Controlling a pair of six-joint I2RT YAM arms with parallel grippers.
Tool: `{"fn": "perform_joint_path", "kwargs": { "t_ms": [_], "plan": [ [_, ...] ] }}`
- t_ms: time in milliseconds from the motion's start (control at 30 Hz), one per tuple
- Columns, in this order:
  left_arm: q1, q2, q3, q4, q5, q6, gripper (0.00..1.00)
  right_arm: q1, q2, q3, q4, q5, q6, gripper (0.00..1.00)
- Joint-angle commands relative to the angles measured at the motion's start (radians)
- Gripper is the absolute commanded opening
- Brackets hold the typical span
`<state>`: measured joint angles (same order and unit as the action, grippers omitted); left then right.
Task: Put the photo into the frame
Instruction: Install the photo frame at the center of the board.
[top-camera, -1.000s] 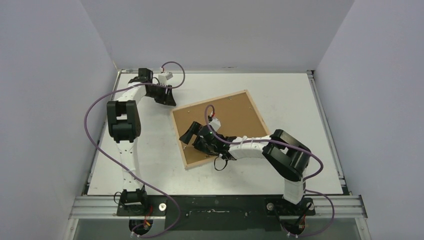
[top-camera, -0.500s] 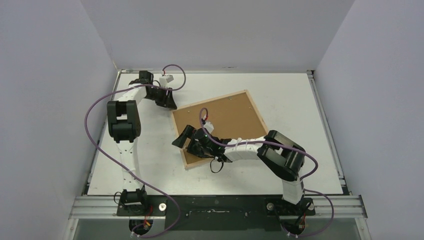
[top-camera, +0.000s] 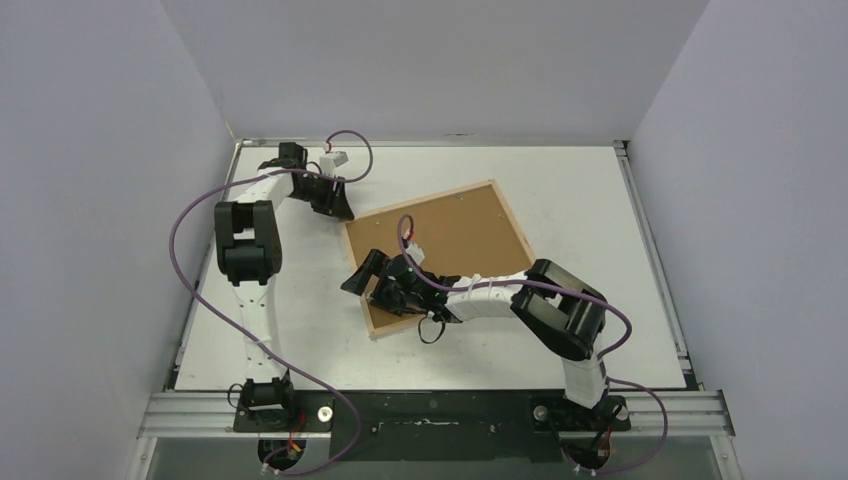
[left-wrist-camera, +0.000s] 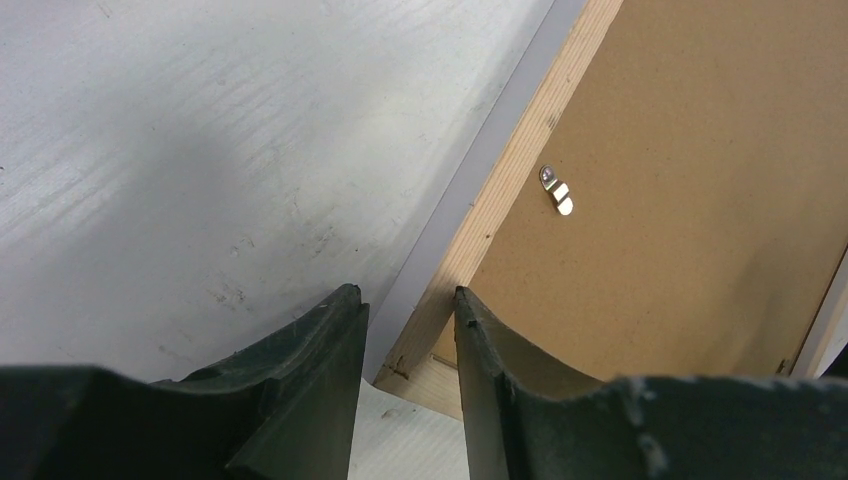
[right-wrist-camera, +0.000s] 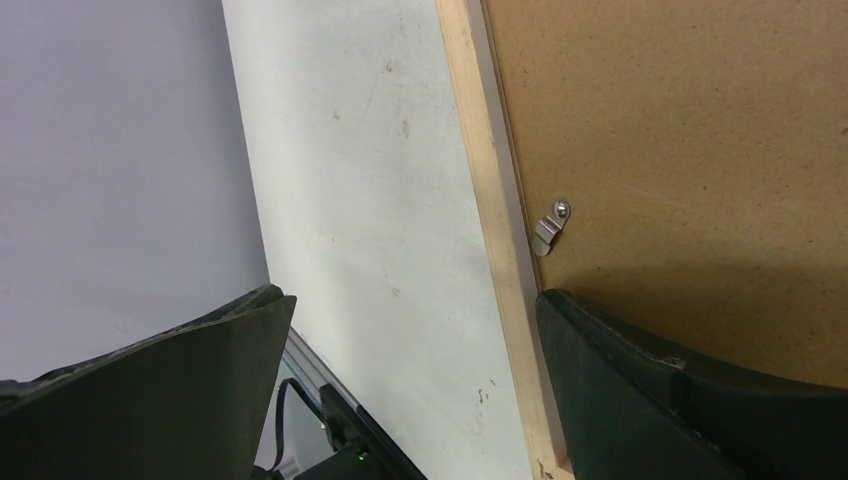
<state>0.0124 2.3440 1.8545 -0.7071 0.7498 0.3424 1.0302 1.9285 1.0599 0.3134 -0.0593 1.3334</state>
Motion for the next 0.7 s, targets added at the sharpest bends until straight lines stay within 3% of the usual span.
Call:
{"fn": "perform_joint_path", "kwargs": {
  "t_ms": [0, 667],
  "plan": [
    [-0.005, -0.035, -0.007, -0.011, 0.015, 0.026, 0.35, 0.007, 0.027, 0.039, 0.037, -0.006, 0.011, 0.97],
    [-0.005, -0.04, 0.0, -0.026, 0.019, 0.041, 0.33, -0.005, 0.061, 0.057, 0.036, -0.008, -0.001, 0.97]
  ]
}}
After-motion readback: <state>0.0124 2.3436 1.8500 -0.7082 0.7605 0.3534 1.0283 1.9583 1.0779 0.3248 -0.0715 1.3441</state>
